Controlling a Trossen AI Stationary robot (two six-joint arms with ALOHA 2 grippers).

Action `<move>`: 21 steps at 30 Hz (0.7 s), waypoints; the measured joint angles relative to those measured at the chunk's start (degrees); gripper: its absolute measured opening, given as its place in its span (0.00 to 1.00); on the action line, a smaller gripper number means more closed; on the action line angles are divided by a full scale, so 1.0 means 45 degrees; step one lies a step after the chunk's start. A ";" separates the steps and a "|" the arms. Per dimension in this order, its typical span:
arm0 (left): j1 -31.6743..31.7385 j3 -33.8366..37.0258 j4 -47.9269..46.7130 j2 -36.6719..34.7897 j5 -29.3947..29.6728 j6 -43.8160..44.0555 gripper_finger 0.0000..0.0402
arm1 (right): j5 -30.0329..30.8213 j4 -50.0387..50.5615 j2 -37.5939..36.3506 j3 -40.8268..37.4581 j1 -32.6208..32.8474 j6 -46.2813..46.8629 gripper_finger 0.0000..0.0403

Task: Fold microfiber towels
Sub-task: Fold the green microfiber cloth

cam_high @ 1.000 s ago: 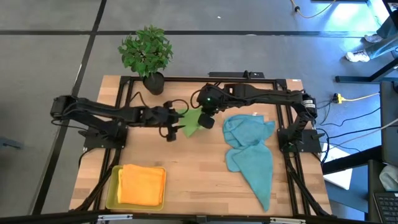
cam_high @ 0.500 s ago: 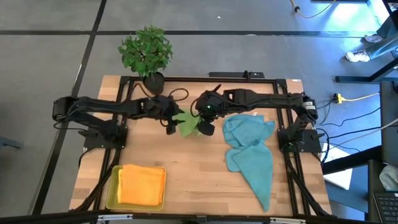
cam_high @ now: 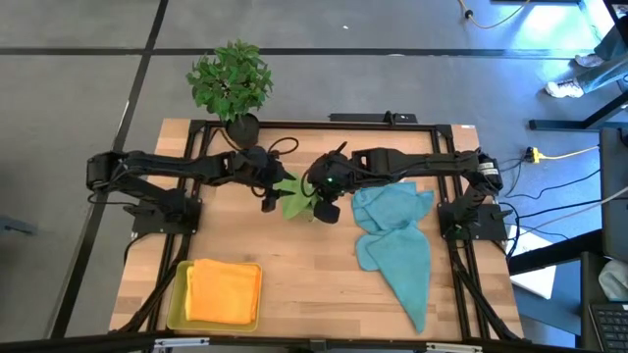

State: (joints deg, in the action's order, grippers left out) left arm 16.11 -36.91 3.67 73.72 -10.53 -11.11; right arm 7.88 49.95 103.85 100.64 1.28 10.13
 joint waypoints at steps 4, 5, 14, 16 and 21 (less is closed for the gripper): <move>0.0261 0.0019 0.0195 0.0335 -0.2065 -0.0242 0.52 | 0.0004 -0.0005 0.0000 0.0000 0.0292 -0.0018 0.02; 0.0256 0.0019 0.0266 0.0445 -0.2406 -0.0244 0.52 | 0.0000 0.0004 0.0000 0.0000 0.0360 -0.0019 0.02; -0.0215 0.0019 0.2206 0.1071 -0.4073 -0.0245 0.52 | 0.0000 0.0005 0.0000 0.0000 0.0773 -0.0359 0.02; -0.0457 0.0015 0.2601 0.1059 -0.4274 -0.0249 0.52 | 0.0000 0.0005 0.0000 0.0000 0.0802 -0.0374 0.02; -0.1008 0.0019 0.3288 0.1061 -0.4697 -0.0170 0.52 | 0.0000 0.0005 0.0000 0.0000 0.0810 -0.0389 0.02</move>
State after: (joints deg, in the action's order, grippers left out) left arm 11.57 -36.82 18.47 78.50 -31.66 -11.87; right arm 7.88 49.98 103.85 100.64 4.93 8.38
